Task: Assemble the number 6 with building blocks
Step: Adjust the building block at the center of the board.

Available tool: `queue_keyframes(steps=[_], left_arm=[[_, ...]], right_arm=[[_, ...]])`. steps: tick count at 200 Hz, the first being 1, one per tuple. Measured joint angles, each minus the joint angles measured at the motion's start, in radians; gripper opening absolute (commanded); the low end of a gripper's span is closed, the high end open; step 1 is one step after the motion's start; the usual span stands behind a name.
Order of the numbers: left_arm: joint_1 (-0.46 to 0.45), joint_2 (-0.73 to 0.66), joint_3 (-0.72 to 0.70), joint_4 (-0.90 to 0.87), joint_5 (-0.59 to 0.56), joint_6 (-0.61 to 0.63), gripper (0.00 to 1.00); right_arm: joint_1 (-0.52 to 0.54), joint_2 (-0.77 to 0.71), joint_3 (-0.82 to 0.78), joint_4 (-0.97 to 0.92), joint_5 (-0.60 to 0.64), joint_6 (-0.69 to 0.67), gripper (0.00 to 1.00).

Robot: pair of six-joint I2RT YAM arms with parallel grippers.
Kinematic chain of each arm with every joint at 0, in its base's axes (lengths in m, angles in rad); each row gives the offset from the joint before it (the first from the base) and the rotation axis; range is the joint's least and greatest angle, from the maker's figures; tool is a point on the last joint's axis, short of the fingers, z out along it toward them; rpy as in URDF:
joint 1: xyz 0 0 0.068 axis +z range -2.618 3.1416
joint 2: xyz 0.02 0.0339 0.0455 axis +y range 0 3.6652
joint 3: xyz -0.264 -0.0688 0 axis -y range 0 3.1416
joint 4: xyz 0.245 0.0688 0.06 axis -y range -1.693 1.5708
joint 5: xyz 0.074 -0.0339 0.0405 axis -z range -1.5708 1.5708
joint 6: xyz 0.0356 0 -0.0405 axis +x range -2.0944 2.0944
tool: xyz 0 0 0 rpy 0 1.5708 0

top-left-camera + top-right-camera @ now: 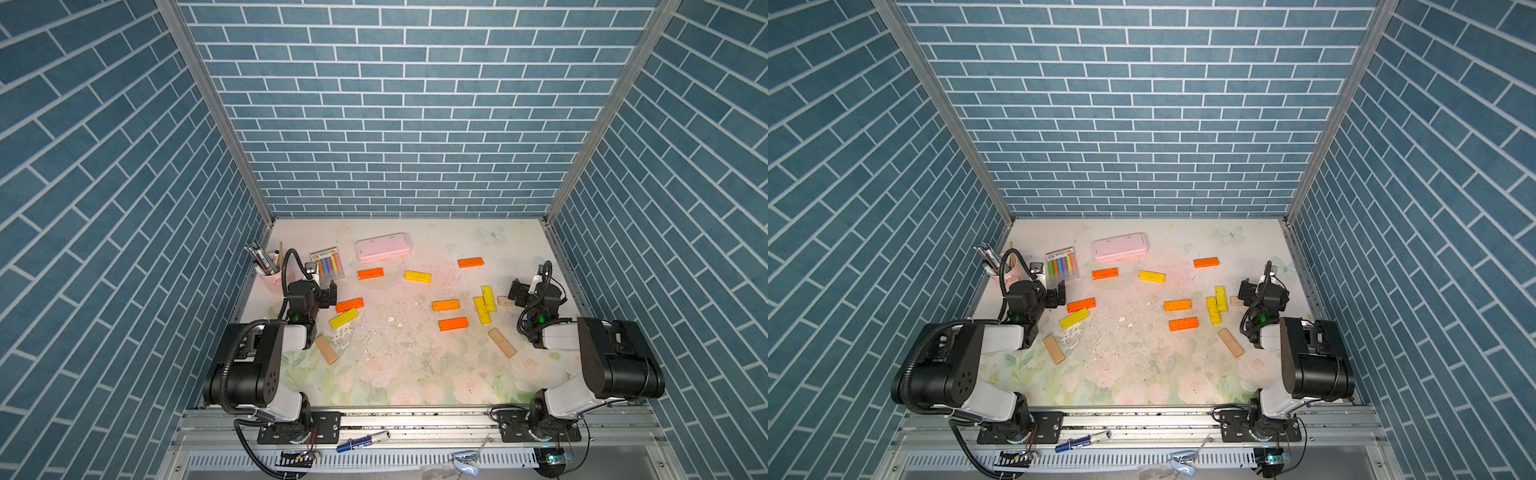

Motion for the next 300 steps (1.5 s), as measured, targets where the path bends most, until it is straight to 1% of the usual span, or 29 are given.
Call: queue_keyframes(steps=[163,189,200,228,300], left_arm=[[-0.001,0.0,0.0,0.0,0.002,0.0,0.99],[-0.006,0.0,0.0,0.0,-0.009,0.001,0.99],[-0.008,0.0,0.0,0.0,-0.013,0.001,0.99],[-0.018,0.0,0.0,0.0,-0.027,0.005,0.99],[-0.056,0.0,0.0,0.003,-0.086,0.021,0.99]], right_arm=[[0.0,0.0,0.0,0.0,0.0,0.0,0.99],[0.0,0.0,0.0,0.0,0.0,0.0,0.98],[0.0,0.0,0.0,0.0,0.0,-0.001,0.95],[0.0,0.0,0.0,0.0,0.002,-0.001,0.93],[0.006,-0.004,-0.012,0.013,0.05,0.0,0.92]])
